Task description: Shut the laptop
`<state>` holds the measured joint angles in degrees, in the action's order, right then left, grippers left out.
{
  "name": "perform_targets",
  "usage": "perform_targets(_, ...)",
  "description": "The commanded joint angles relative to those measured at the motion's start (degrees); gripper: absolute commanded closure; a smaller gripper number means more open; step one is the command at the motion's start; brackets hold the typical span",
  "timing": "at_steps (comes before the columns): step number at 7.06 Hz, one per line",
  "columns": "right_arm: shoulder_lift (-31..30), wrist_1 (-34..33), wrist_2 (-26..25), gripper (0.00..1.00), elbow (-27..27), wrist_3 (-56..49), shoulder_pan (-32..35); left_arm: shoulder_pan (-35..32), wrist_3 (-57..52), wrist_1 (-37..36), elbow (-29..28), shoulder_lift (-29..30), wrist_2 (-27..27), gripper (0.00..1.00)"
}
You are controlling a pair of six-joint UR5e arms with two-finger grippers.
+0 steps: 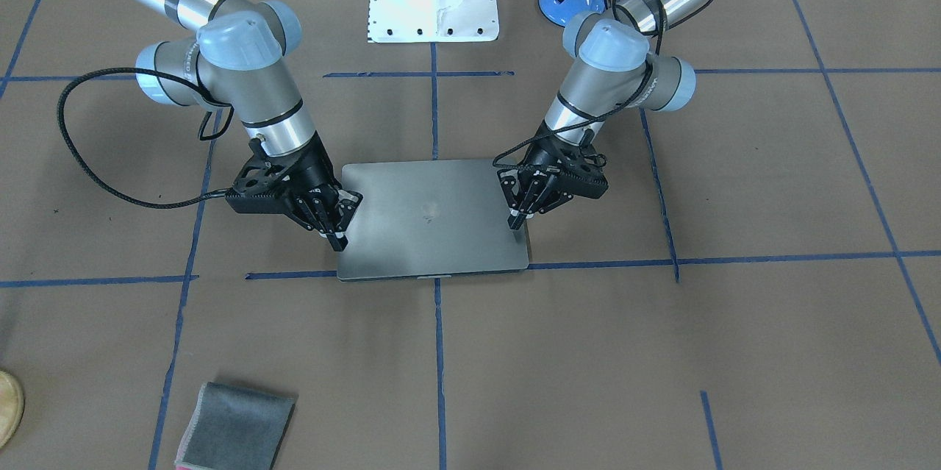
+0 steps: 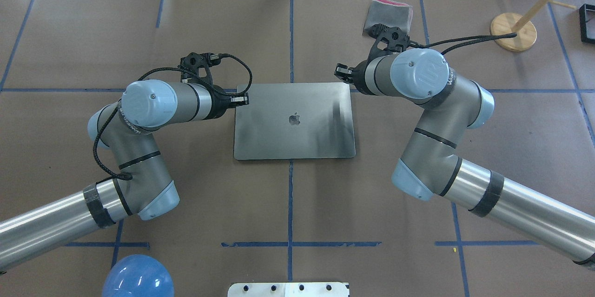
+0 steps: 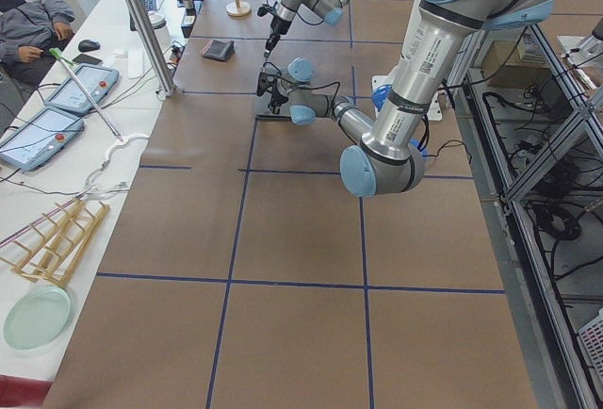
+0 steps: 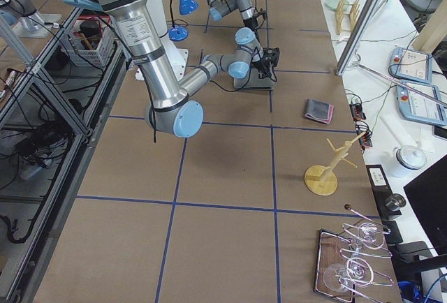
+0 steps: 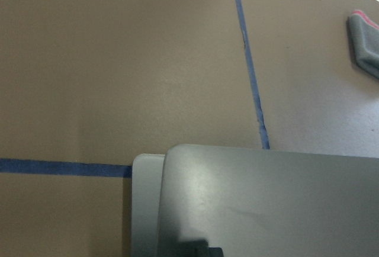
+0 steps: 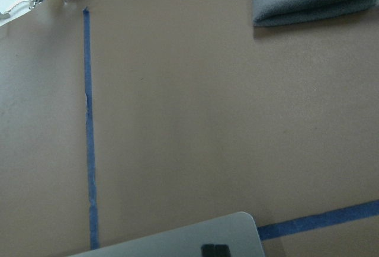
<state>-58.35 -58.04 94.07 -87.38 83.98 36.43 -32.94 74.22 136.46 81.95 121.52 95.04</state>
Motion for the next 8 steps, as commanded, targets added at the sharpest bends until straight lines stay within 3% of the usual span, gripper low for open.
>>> perform_targets(1,1.7,-0.1,3.5,0.94,2.4,0.0,1.7,-1.9,-2.0,-0.1,-1.8,1.6,2.1,1.0)
perform_targets(2,1.5,-1.4,11.1,0.37,2.2,-0.4,5.2,-6.0,-2.0,-2.5,-1.6,1.5,11.7,0.78)
perform_targets(3,1.5,-4.2,14.0,0.01,1.4,-2.2,7.1,-10.6,-2.2,-8.0,-0.8,1.4,21.3,0.28)
perform_targets(4,1.4,-7.8,16.5,0.0,1.3,-6.9,9.0,-12.7,-2.2,-11.1,1.4,0.6,22.4,0.0)
perform_targets(5,0.9,-11.8,20.3,0.0,1.2,-11.5,11.4,-14.7,-3.7,-19.7,3.7,-0.4,23.7,0.0)
perform_targets(7,-3.3,-18.3,22.6,0.0,-1.7,-25.8,16.7,-20.1,-27.5,-43.4,13.7,-3.4,26.6,0.0)
perform_targets(8,-6.4,-21.2,26.3,0.0,-3.4,-35.6,21.1,-24.1,-38.3,-51.2,18.2,-5.4,26.7,0.0)
